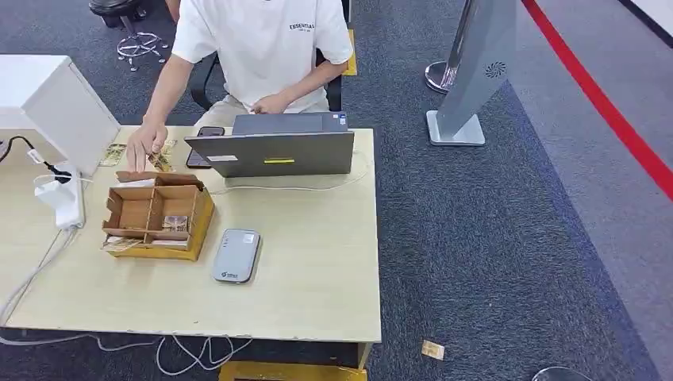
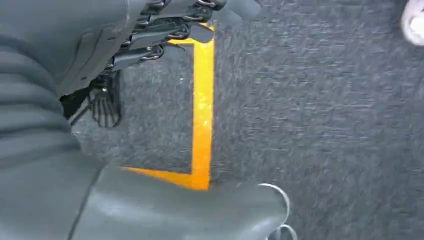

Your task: Pass the card to the sensor for recognition and then transmit it.

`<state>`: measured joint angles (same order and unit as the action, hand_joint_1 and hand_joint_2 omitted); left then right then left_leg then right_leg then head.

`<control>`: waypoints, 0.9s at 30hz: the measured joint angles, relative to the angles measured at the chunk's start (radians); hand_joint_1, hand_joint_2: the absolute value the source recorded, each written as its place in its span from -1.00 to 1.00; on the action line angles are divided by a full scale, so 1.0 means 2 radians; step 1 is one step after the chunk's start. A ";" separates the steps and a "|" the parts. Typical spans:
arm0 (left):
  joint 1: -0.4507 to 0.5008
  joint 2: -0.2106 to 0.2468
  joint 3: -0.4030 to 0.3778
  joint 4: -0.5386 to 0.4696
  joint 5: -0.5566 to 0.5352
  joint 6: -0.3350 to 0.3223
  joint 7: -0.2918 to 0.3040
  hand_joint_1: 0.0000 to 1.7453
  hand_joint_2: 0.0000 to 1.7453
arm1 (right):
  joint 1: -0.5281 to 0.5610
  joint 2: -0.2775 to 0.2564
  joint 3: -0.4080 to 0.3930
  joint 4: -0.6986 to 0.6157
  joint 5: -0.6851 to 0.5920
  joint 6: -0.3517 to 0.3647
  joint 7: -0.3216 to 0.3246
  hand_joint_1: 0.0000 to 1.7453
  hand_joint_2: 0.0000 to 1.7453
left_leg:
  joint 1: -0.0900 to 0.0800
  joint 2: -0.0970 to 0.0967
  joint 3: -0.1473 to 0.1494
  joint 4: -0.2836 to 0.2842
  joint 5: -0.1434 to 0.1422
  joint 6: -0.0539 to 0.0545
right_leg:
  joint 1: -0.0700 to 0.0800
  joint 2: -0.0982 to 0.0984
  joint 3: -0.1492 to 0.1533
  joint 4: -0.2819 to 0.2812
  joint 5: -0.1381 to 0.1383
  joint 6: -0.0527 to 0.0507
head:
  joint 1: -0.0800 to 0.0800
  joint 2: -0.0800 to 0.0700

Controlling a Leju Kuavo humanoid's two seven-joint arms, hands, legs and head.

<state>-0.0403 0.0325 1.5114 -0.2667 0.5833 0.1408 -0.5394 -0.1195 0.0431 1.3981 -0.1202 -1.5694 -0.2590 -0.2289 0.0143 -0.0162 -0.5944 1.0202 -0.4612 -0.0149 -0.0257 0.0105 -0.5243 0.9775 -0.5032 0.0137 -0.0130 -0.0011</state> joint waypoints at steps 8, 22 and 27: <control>0.002 -0.007 -0.032 0.004 -0.029 -0.013 0.002 -1.00 1.00 | 0.005 0.000 -0.036 0.001 0.016 0.000 -0.023 -1.00 1.00 | 0.000 0.000 0.000 0.000 0.000 0.000 | 0.000 0.000 0.000 0.000 0.000 0.000 | 0.000 0.000; 0.020 -0.007 -0.176 0.004 -0.085 -0.026 0.058 -1.00 -1.00 | 0.025 0.001 -0.174 -0.019 0.177 0.000 0.003 -1.00 -1.00 | 0.000 0.000 0.000 0.000 0.000 0.000 | 0.000 0.000 0.000 0.000 0.000 0.000 | 0.000 0.000; 0.027 -0.007 -0.231 0.004 -0.105 -0.029 0.078 -1.00 -1.00 | 0.037 0.000 -0.224 -0.030 0.236 0.000 0.013 -1.00 -1.00 | 0.000 0.000 0.000 0.000 0.000 0.000 | 0.000 0.000 0.000 0.000 0.000 0.000 | 0.000 0.000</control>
<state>0.0140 0.0179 1.0494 -0.2594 0.3738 0.0820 -0.3837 -0.0465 0.0439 0.9506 -0.1793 -1.0978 -0.2590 -0.2022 0.0153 -0.0161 -0.5943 1.0202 -0.4613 -0.0150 -0.0248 0.0106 -0.5239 0.9778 -0.5038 0.0137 -0.0134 -0.0011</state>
